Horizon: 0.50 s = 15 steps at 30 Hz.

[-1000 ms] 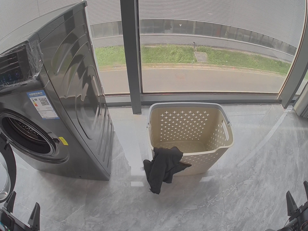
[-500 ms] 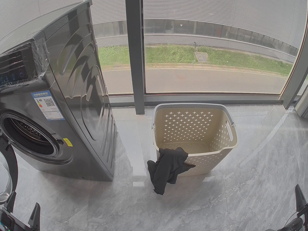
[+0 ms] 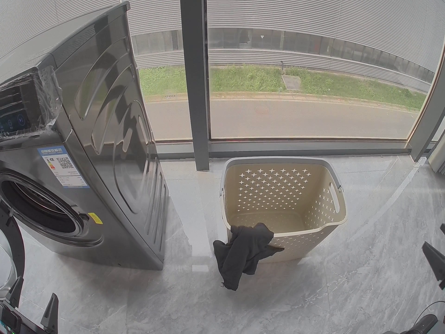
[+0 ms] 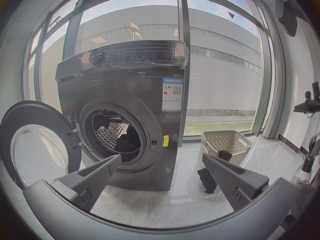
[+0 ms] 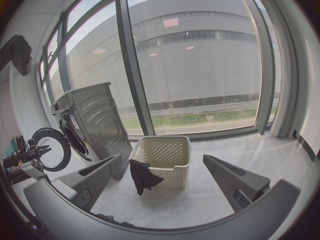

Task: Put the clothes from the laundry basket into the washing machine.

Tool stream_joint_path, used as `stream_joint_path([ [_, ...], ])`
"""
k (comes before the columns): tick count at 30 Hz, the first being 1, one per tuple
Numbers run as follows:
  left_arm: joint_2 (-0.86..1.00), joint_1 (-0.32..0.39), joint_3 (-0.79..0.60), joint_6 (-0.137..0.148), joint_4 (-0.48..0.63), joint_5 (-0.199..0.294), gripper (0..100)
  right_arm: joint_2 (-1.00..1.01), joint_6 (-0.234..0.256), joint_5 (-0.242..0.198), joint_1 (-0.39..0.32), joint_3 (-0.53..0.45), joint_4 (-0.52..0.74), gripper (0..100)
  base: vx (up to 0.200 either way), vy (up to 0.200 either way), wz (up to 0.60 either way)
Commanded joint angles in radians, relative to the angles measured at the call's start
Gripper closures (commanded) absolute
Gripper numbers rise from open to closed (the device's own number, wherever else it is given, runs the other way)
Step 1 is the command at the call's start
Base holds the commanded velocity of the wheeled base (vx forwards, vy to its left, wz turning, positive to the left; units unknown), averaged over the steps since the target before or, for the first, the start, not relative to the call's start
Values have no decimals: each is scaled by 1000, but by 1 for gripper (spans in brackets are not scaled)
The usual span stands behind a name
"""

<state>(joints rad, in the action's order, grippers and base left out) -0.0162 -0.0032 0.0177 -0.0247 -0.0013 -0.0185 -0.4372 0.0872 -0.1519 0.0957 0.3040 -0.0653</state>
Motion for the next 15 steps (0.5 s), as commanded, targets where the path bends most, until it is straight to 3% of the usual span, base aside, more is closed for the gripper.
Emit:
stream_joint_path([
  [1, 16, 0, -15, -1, 0, 0, 0, -707, 19, -69, 182, -106, -384, 0, 0, 0, 0],
  [9, 16, 0, -15, -1, 0, 0, 0, -1012, 89, -24, 326, -60, -562, 0, 0, 0, 0],
  [15, 16, 0, -15, -1, 0, 0, 0, -1226, 83, -8, 415, -59, -777, 0, 0, 0, 0],
])
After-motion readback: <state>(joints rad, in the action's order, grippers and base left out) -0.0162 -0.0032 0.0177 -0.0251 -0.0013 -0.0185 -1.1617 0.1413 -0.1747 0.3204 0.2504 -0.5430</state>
